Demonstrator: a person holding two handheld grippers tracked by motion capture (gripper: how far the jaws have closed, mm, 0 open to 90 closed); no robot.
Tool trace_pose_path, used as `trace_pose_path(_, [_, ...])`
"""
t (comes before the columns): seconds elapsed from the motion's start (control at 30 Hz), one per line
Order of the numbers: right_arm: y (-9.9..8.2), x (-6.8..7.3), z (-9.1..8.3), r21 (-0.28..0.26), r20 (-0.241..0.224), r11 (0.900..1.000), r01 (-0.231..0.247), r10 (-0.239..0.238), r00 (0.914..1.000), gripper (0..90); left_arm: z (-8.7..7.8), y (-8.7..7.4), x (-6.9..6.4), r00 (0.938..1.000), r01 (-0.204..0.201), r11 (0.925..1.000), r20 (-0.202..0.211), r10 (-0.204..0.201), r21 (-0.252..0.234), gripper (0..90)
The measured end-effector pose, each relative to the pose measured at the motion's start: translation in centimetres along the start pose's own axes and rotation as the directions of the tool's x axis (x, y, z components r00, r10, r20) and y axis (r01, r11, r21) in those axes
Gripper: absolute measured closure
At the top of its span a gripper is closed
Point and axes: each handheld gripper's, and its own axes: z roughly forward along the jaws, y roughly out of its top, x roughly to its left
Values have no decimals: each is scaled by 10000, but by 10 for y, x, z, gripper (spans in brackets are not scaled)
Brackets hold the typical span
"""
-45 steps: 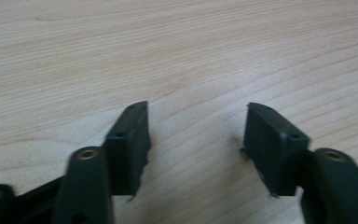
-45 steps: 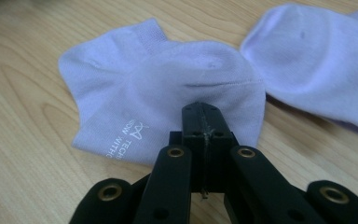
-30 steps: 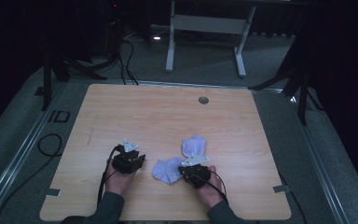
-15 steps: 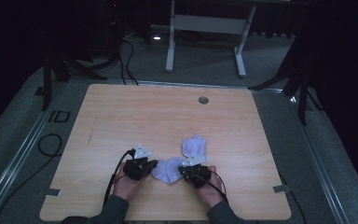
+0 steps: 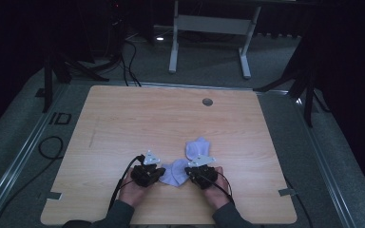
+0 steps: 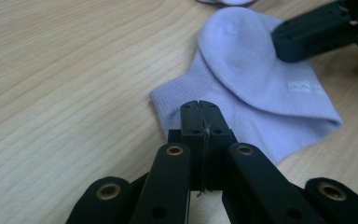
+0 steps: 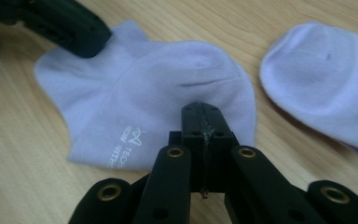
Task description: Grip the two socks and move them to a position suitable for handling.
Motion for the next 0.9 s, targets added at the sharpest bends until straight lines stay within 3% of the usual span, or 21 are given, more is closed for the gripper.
trace_pose_path(0.2, [3, -7, 1, 125, 236, 9999, 22, -25, 9997, 883, 1, -1, -5, 9998, -6, 10000, 178, 6, 1, 898])
trace_pose_path(0.37, [11, -9, 1, 288, 373, 9996, -33, 22, 9993, 844, 2, -1, -6, 9999, 103, 9999, 90, -102, -72, 898])
trace_pose_path(0.47, [25, -3, -3, -14, 112, 10000, 6, -6, 9999, 804, 2, 0, -6, 9998, 195, 9997, 51, -195, -118, 897])
trace_pose_path(0.63, [40, 5, 2, 35, -197, 9997, 221, -220, 9996, 751, 2, -1, -6, 9998, 217, 9997, 42, -216, -117, 897])
trace_pose_path(0.77, [51, 7, 15, 340, -520, 9993, 125, -108, 9986, 706, 2, -1, -7, 9996, 276, 9995, 32, -275, -164, 897])
trace_pose_path(0.9, [56, 5, 32, 882, -748, 9954, -371, 438, 9962, 658, 2, -1, -6, 9996, 271, 9995, 39, -271, -161, 897])
